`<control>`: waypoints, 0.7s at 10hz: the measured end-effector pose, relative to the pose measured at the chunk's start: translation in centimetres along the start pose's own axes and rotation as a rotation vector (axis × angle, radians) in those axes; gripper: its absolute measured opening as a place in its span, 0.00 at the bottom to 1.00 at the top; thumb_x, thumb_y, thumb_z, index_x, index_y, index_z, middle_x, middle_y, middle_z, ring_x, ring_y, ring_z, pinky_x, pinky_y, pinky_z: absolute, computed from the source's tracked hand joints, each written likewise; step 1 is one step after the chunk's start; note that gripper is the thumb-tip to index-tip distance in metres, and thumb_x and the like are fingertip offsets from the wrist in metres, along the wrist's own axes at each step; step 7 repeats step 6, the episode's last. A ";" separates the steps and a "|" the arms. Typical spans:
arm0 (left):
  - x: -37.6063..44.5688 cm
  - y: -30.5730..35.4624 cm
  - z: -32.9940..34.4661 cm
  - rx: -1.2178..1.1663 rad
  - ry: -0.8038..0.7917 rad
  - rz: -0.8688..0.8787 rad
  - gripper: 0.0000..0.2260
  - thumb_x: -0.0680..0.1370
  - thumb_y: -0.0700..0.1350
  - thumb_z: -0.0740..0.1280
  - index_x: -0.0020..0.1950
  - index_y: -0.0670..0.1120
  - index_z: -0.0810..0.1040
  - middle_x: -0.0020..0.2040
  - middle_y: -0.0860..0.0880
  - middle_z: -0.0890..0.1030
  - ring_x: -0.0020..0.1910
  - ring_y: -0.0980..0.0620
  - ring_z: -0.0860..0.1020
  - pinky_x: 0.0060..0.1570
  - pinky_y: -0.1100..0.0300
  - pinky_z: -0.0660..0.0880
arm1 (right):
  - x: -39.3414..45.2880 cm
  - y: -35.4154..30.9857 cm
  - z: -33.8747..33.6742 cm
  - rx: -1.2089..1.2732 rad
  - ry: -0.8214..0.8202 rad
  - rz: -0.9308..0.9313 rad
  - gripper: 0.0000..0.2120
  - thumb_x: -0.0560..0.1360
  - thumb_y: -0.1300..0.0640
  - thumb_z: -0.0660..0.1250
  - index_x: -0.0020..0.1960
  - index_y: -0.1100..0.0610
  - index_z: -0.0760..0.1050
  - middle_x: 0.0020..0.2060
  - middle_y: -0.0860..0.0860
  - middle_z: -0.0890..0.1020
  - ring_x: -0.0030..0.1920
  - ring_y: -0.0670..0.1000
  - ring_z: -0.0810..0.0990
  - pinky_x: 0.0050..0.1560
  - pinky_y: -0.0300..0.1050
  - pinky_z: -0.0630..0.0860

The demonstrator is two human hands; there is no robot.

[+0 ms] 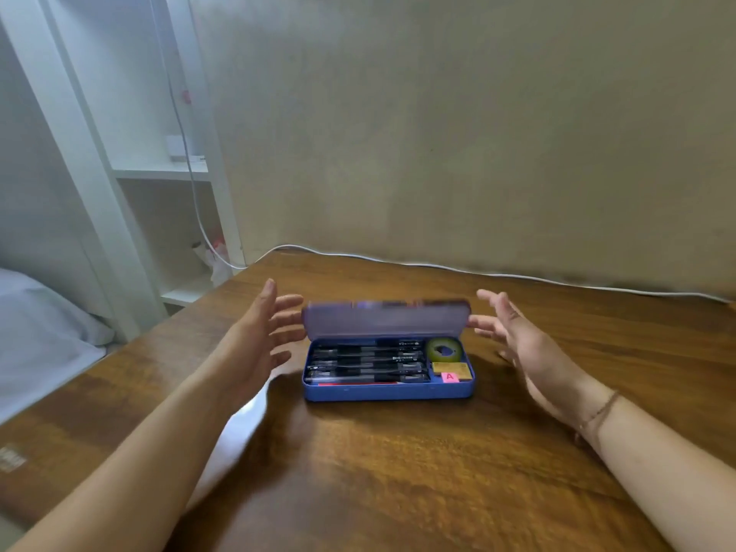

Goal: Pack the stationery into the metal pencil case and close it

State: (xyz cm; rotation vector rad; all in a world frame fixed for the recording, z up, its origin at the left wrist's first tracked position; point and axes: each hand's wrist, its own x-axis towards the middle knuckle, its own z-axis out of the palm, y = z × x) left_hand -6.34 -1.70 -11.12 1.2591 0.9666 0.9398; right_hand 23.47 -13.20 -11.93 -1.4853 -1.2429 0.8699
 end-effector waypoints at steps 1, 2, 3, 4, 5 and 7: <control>-1.7 -1.1 0.2 0.303 0.024 0.154 0.11 0.75 0.57 0.68 0.48 0.52 0.83 0.45 0.50 0.83 0.46 0.52 0.79 0.45 0.60 0.71 | -1.7 0.7 0.0 -0.171 0.011 -0.127 0.24 0.75 0.35 0.51 0.59 0.46 0.78 0.56 0.43 0.80 0.59 0.37 0.74 0.61 0.33 0.66; -2.5 -3.1 0.4 0.699 0.031 0.363 0.03 0.73 0.46 0.75 0.43 0.54 0.83 0.48 0.54 0.80 0.46 0.56 0.79 0.44 0.71 0.70 | -2.7 2.6 0.1 -0.498 0.036 -0.255 0.15 0.74 0.43 0.61 0.53 0.46 0.81 0.54 0.38 0.79 0.57 0.37 0.74 0.61 0.33 0.69; -2.3 -4.6 0.4 0.832 0.063 0.516 0.08 0.70 0.50 0.76 0.39 0.61 0.79 0.51 0.57 0.76 0.53 0.54 0.77 0.54 0.58 0.71 | -2.9 3.6 1.0 -0.810 0.208 -0.421 0.08 0.75 0.49 0.67 0.53 0.45 0.82 0.52 0.38 0.79 0.61 0.46 0.73 0.62 0.49 0.71; -2.6 -3.9 0.9 0.977 0.112 0.479 0.07 0.71 0.57 0.72 0.39 0.66 0.74 0.53 0.60 0.75 0.57 0.50 0.74 0.57 0.47 0.71 | -3.2 1.6 1.5 -1.020 0.182 -0.356 0.12 0.77 0.46 0.62 0.58 0.45 0.79 0.57 0.40 0.78 0.65 0.48 0.69 0.63 0.48 0.69; -3.5 -3.4 1.3 1.069 0.121 0.415 0.08 0.73 0.54 0.74 0.49 0.59 0.78 0.59 0.56 0.72 0.62 0.49 0.68 0.61 0.51 0.69 | -4.5 -0.5 1.1 -1.139 0.091 -0.333 0.20 0.76 0.40 0.61 0.67 0.42 0.70 0.66 0.40 0.71 0.68 0.45 0.65 0.67 0.48 0.66; -5.9 -4.3 3.0 0.961 0.231 0.582 0.11 0.71 0.52 0.75 0.51 0.56 0.79 0.54 0.58 0.71 0.55 0.53 0.70 0.53 0.57 0.70 | -9.9 -6.1 -0.5 -0.506 0.345 -0.613 0.17 0.72 0.43 0.68 0.61 0.43 0.76 0.58 0.39 0.79 0.57 0.42 0.77 0.58 0.41 0.74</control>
